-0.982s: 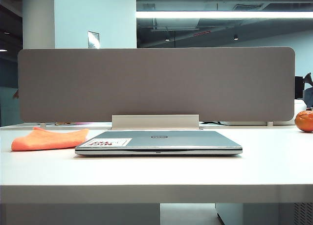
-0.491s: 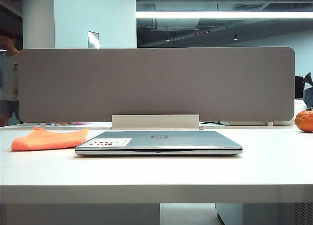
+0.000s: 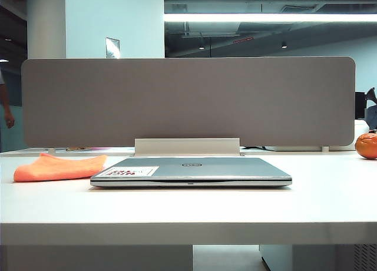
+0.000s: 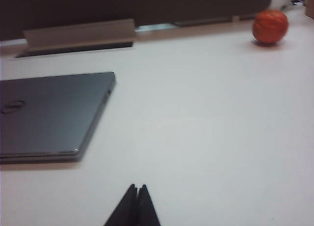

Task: Pick up the orange rag and put it over the laptop.

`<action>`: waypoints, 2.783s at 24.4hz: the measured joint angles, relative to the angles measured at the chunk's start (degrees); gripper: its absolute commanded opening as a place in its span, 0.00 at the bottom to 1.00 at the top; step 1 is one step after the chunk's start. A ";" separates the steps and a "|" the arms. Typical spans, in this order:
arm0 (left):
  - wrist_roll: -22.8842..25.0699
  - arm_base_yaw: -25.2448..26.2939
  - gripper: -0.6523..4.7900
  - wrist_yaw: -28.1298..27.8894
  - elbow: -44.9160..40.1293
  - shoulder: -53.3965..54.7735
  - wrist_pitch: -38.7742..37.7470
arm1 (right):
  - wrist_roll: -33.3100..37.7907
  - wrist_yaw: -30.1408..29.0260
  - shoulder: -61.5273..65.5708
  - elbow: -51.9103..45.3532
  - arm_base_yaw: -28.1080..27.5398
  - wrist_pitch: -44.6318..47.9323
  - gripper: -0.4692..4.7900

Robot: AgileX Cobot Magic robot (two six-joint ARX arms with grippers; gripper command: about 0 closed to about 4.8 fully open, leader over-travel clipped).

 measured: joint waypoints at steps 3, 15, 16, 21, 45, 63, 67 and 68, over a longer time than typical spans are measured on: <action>0.07 0.00 0.11 -0.09 0.00 0.00 0.00 | 0.00 -1.53 0.00 0.28 0.00 0.35 0.08; 1.84 0.00 0.11 -0.74 0.00 -0.02 -0.02 | 3.30 -7.08 0.02 13.00 0.09 -12.11 0.08; 1.88 0.00 0.11 -0.74 0.00 -0.02 -0.02 | 3.78 -7.91 0.02 13.90 0.09 -12.50 0.08; 2.01 0.00 0.11 -0.74 0.00 -0.02 -0.02 | 7.63 -11.93 0.07 18.64 0.09 -14.53 0.08; -1.11 0.00 0.11 1.14 6.21 0.07 -4.24 | 9.20 -24.94 0.07 26.71 0.09 -27.45 0.08; -1.22 0.00 0.11 1.25 29.70 34.23 -3.69 | 9.22 -24.94 0.07 26.69 0.09 -29.40 0.08; -1.22 0.00 0.11 1.25 37.73 46.86 -3.69 | 9.22 -24.94 0.07 26.69 0.09 -29.40 0.08; -1.22 0.00 0.11 1.25 39.41 49.24 -3.52 | 9.22 -24.96 0.07 26.69 0.09 -29.40 0.08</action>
